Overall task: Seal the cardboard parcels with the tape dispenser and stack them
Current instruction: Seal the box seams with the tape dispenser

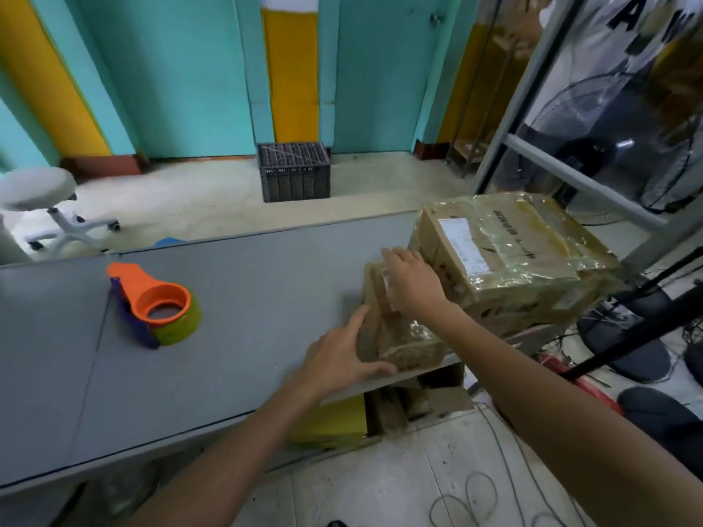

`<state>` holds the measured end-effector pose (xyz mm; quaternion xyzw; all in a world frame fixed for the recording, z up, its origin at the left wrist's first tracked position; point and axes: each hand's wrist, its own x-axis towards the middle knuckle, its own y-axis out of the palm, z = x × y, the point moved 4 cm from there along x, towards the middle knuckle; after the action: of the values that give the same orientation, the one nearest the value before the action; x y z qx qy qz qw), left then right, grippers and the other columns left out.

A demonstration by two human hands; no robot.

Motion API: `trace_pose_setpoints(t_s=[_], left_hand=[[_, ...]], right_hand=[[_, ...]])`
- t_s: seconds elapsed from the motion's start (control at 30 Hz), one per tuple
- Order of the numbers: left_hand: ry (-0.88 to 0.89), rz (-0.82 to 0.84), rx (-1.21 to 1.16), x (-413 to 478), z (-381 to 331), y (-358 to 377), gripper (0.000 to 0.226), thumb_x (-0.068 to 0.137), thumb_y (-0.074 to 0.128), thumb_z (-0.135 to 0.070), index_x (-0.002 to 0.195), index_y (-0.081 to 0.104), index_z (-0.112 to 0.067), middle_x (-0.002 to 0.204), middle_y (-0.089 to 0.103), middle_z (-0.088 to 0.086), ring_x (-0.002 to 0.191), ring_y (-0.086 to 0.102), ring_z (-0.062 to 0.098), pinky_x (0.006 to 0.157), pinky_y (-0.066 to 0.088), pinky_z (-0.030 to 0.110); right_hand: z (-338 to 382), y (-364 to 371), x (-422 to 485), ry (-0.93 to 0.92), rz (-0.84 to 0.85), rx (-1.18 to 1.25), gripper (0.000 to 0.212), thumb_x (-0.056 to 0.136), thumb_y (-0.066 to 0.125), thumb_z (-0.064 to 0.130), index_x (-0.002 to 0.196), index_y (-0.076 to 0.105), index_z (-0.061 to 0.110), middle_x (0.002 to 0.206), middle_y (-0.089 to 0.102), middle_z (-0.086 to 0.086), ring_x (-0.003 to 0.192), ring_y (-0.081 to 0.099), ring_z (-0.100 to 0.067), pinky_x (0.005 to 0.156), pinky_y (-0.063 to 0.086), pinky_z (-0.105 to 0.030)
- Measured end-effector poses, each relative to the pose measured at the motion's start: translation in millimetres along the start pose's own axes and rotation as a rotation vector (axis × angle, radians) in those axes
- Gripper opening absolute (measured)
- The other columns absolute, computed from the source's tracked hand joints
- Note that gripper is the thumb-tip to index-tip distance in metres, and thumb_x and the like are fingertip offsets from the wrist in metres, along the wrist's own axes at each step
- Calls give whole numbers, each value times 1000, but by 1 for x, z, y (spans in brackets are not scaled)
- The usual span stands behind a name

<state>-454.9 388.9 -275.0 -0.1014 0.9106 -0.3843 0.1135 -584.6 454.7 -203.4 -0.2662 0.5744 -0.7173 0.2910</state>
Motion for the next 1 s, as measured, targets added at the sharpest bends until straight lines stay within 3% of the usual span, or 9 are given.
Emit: trace_pose_setpoints(t_s=[0.07, 0.2, 0.3, 0.4, 0.5, 0.63, 0.77, 0.9, 1.0], left_hand=[[-43, -97, -22, -13, 19, -25, 102, 61, 57, -78, 145, 17, -37, 145, 41, -6, 128, 44, 16, 103, 40, 39], [-130, -362, -25, -53, 71, -98, 79, 76, 62, -59, 142, 35, -24, 145, 42, -3, 132, 39, 15, 108, 33, 33], [-196, -562, -32, -101, 110, -163, 67, 77, 68, -47, 135, 47, -20, 137, 50, 1, 126, 45, 17, 101, 34, 27], [-277, -766, 48, -169, 149, -225, 77, 70, 53, -68, 127, 55, -15, 128, 58, 5, 117, 52, 22, 96, 37, 29], [-378, -917, 103, -244, 192, -278, 83, 68, 36, -70, 125, 58, -13, 125, 60, 7, 115, 55, 26, 98, 40, 35], [-476, -1058, 172, -344, 250, -340, 72, 74, 48, -63, 124, 58, -13, 125, 59, 7, 117, 53, 24, 96, 35, 26], [-541, -1214, 220, -423, 285, -389, 47, 84, 66, -32, 124, 58, -10, 125, 59, 8, 118, 49, 25, 93, 29, 22], [-619, -1341, 450, -482, 305, -424, 46, 82, 56, -40, 119, 59, -13, 121, 58, 9, 113, 48, 29, 91, 33, 32], [-764, -1409, 594, -520, 327, -446, 52, 74, 72, -33, 119, 56, -13, 129, 49, 16, 117, 43, 37, 92, 38, 45]], right_hand=[[23, -8, 8, -33, -59, 154, 54, 91, 46, 7, 144, 34, 9, 147, 37, -12, 133, 35, -29, 104, 36, -41], [105, -12, 37, -192, -71, 267, 58, 90, 55, 13, 144, 35, 14, 143, 44, -12, 130, 39, -28, 105, 32, -35], [193, -9, 53, -345, -63, 354, 60, 88, 60, 16, 144, 36, 16, 139, 49, -10, 126, 44, -25, 103, 35, -34], [290, 0, 55, -477, -54, 443, 62, 87, 62, 18, 143, 37, 19, 137, 51, -8, 124, 48, -22, 102, 39, -35], [391, 15, 51, -596, -4, 492, 61, 87, 63, 21, 143, 38, 19, 136, 52, -7, 123, 48, -22, 101, 37, -33], [524, 28, 39, -740, 21, 579, 61, 87, 65, 23, 142, 39, 18, 137, 52, -6, 122, 50, -23, 101, 40, -34], [635, 37, 22, -870, 33, 698, 59, 86, 66, 22, 139, 43, 12, 135, 54, -8, 121, 52, -22, 99, 41, -34], [708, 52, 9, -922, 85, 736, 62, 86, 66, 26, 141, 40, 14, 134, 54, -7, 120, 52, -22, 96, 41, -32], [743, 64, 8, -950, 142, 699, 68, 86, 66, 23, 145, 33, 20, 139, 49, -9, 121, 50, -24, 95, 40, -30]])
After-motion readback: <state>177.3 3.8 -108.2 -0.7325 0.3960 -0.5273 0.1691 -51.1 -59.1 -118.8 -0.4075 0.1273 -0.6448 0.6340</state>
